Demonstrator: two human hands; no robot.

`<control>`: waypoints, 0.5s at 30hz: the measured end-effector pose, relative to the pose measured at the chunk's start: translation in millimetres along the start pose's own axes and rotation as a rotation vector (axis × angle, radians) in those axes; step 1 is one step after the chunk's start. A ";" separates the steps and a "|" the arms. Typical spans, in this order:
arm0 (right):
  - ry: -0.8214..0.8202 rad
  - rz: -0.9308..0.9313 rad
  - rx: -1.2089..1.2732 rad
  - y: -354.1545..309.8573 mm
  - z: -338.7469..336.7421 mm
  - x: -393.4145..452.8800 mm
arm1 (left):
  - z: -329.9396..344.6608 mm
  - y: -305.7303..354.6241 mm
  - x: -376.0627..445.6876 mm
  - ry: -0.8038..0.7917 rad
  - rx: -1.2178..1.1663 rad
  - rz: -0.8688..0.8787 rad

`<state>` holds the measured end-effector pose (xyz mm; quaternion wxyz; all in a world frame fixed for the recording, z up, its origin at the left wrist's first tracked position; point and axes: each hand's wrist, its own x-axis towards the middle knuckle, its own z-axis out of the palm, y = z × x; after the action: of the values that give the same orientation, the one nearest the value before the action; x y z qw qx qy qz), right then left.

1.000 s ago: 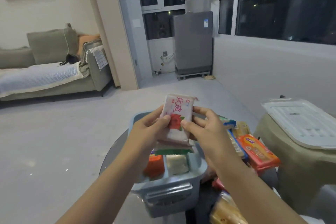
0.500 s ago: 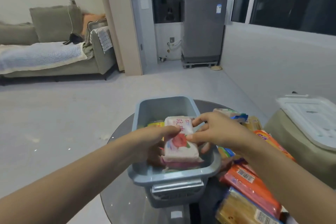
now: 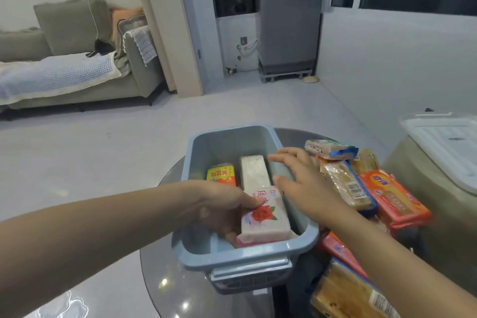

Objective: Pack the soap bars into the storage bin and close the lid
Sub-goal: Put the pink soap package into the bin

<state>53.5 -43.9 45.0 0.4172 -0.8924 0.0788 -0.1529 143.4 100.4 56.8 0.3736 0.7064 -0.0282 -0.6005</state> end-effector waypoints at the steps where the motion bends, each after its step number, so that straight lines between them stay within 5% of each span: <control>1: 0.010 0.000 0.037 2.0 0.7 0.1 | 2.1 0.6 3.4 -0.005 0.015 -0.009; 15: 0.024 -0.010 0.131 10.7 4.5 -0.8 | 22.7 -7.1 41.3 0.076 0.070 -0.109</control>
<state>54.1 -47.3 33.9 0.4731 -0.8615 0.0694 -0.1706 132.2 74.1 18.6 0.3164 0.7417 0.0036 -0.5914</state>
